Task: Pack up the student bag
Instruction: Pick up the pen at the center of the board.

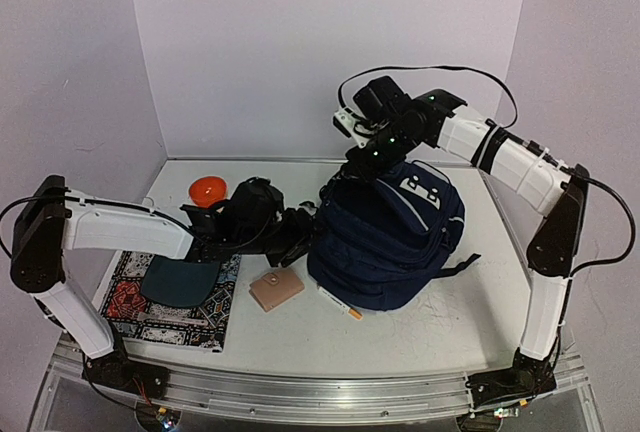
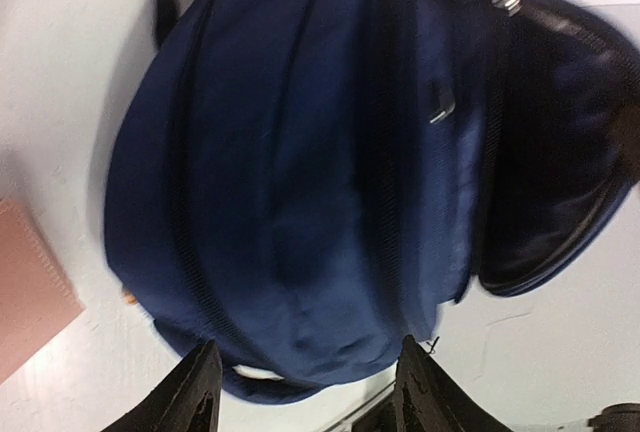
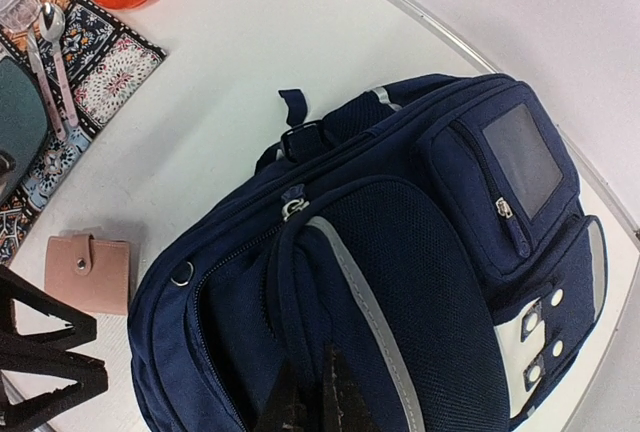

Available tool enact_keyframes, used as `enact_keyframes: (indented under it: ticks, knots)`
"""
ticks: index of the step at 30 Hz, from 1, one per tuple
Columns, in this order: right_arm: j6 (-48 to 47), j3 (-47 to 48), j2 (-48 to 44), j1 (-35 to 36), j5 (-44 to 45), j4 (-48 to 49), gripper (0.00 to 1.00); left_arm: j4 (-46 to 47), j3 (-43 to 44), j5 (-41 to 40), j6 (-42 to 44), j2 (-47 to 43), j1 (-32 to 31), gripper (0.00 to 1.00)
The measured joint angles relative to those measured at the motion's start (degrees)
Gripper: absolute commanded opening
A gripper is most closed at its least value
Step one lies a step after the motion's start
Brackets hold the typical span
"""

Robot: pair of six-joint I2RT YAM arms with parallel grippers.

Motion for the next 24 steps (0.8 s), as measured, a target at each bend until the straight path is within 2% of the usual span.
enact_keyframes:
  ticks: [4, 15, 24]
  knots:
    - [-0.28, 1.39, 1.62, -0.05, 1.27, 0.15, 0.01, -2.9, -1.26, -0.6, 0.39, 0.01, -1.16, 0.6]
    - [0.85, 0.45, 1.23, -1.3, 0.03, 0.95, 0.39, -5.42, -1.9, -0.56, 3.89, 0.67, -1.42, 0.61]
    - [5.61, -9.99, -7.83, 1.2, -0.4, 0.33, 0.39, -6.98, -1.4, 1.59, 7.97, 3.22, -0.89, 0.61]
